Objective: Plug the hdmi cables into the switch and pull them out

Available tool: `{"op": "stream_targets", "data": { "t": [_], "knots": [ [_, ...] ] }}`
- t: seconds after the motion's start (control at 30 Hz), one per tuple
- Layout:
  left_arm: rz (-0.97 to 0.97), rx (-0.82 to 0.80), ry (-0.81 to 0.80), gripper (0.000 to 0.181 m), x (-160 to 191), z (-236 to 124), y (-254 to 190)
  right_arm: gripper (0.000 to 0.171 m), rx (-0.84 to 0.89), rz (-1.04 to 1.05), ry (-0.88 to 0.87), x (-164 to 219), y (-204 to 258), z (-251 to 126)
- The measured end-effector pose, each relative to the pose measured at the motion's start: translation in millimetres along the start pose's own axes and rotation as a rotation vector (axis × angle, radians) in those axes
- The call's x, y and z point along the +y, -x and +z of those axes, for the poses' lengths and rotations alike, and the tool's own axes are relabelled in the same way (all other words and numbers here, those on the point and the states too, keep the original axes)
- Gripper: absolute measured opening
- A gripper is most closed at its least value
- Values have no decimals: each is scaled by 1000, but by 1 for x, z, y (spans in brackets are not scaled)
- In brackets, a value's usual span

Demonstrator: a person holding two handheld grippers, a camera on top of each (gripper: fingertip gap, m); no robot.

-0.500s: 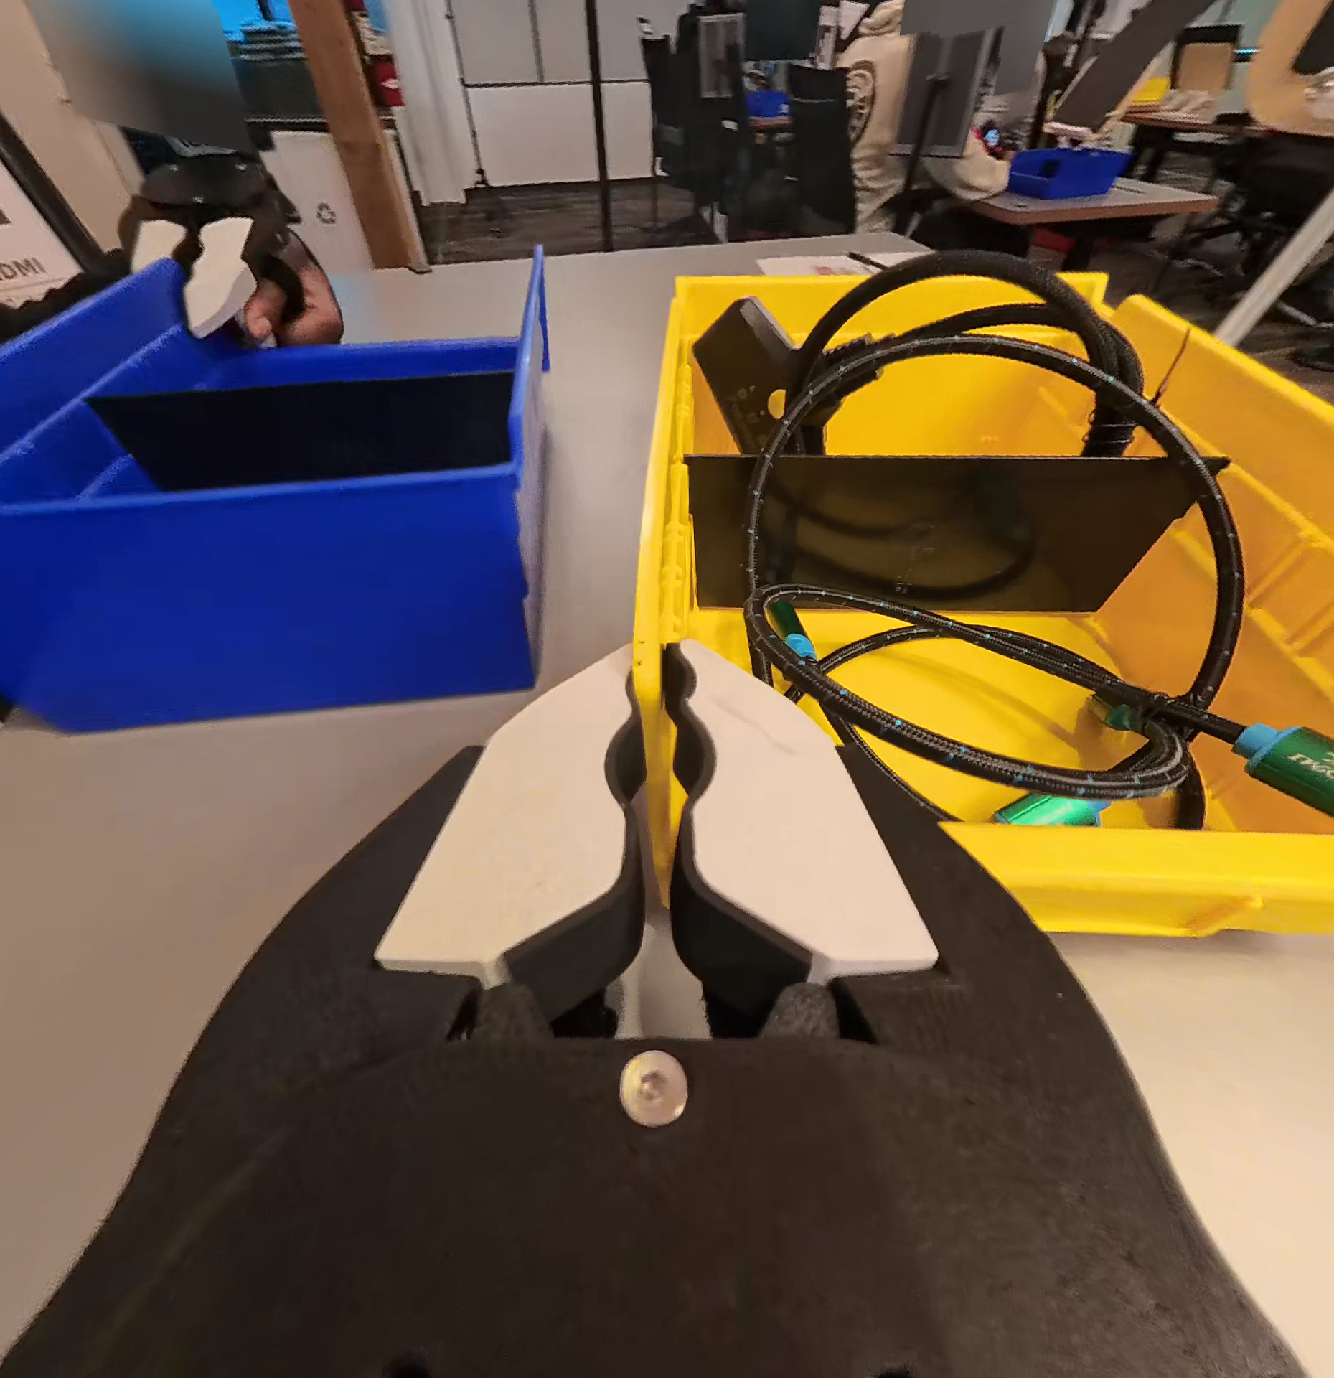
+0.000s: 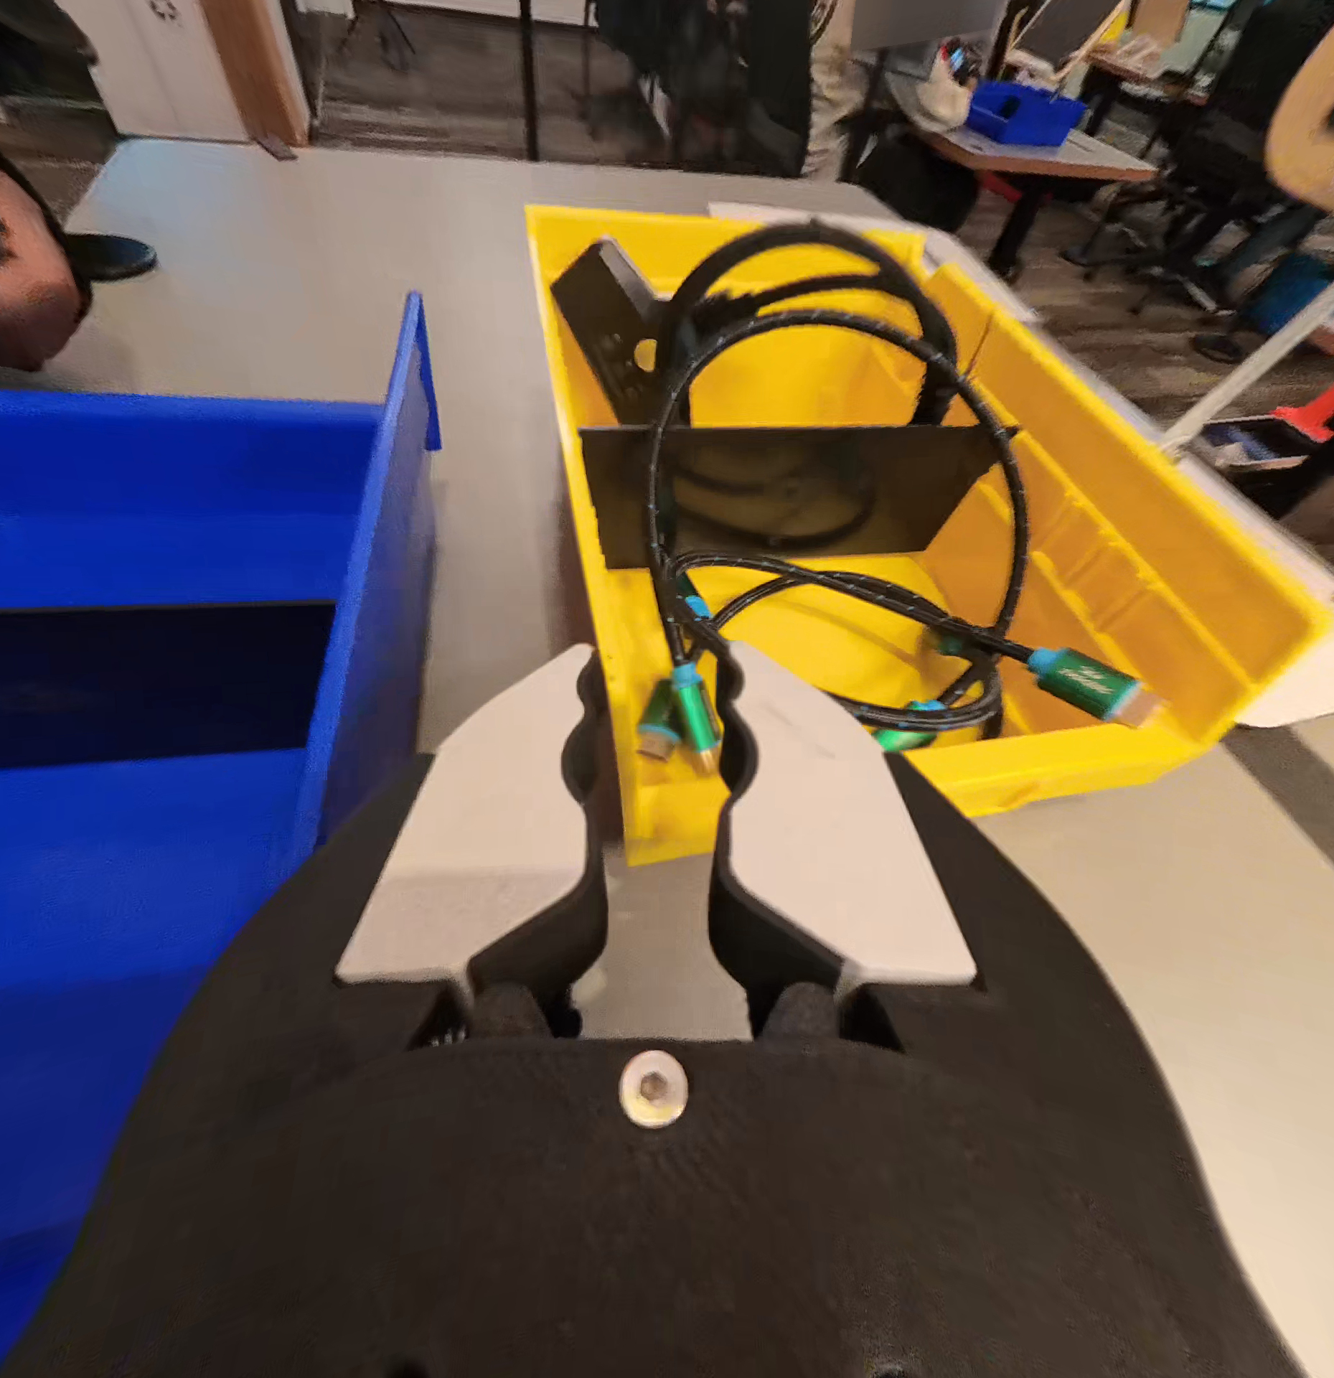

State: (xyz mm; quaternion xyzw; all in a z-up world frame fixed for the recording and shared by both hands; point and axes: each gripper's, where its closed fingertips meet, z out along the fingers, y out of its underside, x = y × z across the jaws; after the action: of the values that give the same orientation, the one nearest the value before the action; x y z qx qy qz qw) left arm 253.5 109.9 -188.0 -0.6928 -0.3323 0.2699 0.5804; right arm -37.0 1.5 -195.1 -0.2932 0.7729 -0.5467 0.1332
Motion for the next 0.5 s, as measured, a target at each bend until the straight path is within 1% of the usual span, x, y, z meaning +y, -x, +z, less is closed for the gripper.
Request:
{"op": "stream_targets", "data": {
  "t": [0.07,0.13,0.2,0.27,0.3,0.33,0.37,0.4,0.5],
  "knots": [
    [0,-32,-85,37,-19,-16,4,37,40,0,-24,-10,-7,-16],
    [2,-84,-149,41,-38,-32,15,32,153,39,-61,-21,-28,-37],
    [-24,-210,-197,42,-55,-49,43,32,246,138,-109,-34,-46,-66],
    [-108,-378,-208,45,-67,-69,85,32,284,290,-150,-47,-48,-98],
    [-168,-482,-194,48,-69,-79,111,32,289,358,-140,-48,-41,-112],
    [-226,-588,-164,53,-68,-90,137,32,302,424,-97,-43,-31,-122],
    [-286,-682,-126,53,-65,-101,161,36,315,498,-34,-33,-18,-129],
    [-348,-752,-89,54,-61,-110,183,44,296,571,20,-23,0,-133],
    [-495,-883,3,58,-45,-129,247,58,194,719,113,0,56,-136]
  ]
}}
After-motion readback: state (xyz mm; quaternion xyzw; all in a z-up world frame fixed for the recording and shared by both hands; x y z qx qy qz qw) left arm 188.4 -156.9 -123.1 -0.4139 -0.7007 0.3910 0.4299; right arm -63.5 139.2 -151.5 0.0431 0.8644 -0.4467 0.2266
